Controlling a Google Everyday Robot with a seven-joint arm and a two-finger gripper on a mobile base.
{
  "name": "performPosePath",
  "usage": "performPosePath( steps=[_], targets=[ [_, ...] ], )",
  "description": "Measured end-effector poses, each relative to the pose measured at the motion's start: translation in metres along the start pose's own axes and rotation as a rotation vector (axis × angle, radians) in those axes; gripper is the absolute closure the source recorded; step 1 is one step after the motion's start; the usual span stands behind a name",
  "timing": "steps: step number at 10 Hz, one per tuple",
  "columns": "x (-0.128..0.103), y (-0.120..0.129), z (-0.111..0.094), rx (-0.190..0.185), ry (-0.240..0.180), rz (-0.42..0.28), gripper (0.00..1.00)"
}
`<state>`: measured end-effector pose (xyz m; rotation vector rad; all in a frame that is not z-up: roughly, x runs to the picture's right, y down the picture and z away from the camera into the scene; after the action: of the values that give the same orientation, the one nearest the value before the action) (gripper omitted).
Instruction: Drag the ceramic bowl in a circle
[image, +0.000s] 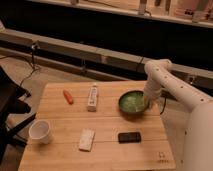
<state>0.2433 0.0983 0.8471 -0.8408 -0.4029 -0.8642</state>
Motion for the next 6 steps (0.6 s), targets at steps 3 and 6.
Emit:
performPosePath(
  steps=[3,6],
  targets=[
    [-0.018,-0.024,0.0,-0.007,0.007,-0.079,1.0],
    [-0.043,-0.01,0.009,-0.004,-0.012,-0.11,1.0]
  ],
)
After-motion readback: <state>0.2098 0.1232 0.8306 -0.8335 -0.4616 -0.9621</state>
